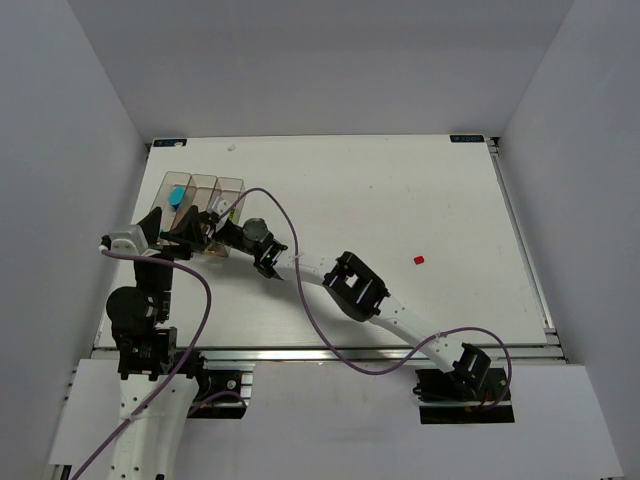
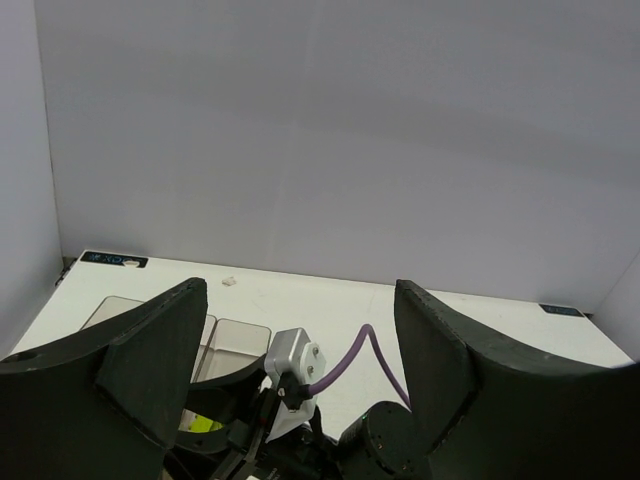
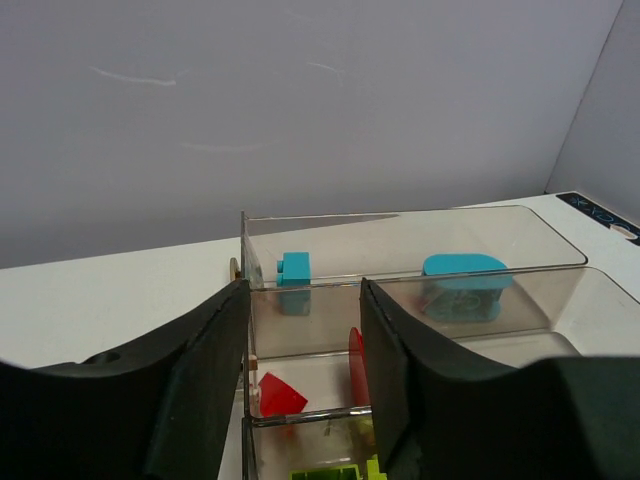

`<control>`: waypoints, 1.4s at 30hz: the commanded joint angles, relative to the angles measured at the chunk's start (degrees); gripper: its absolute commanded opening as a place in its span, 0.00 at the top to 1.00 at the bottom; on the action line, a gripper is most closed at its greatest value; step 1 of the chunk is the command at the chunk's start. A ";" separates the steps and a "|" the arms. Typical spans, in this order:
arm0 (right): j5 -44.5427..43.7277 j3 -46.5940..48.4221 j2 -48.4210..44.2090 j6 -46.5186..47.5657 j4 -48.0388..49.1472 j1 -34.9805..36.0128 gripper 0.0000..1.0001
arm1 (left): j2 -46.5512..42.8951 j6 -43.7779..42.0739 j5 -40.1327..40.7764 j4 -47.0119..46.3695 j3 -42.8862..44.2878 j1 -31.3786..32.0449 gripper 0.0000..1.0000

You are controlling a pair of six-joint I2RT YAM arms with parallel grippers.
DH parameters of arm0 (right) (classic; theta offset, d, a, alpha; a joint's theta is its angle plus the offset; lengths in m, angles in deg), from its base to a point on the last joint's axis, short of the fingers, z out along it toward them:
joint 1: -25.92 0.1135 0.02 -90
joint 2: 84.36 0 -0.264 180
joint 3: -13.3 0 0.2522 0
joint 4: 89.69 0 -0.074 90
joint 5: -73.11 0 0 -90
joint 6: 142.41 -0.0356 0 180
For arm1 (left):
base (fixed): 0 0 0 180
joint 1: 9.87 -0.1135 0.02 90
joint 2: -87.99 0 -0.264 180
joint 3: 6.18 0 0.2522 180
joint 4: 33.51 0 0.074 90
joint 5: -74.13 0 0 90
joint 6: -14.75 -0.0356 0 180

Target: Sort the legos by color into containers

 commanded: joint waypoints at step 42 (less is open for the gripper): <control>29.36 -68.36 -89.73 -7.27 -67.18 -63.86 1.00 | 80.66 14.95 -11.03 20.17 45.11 37.45 0.42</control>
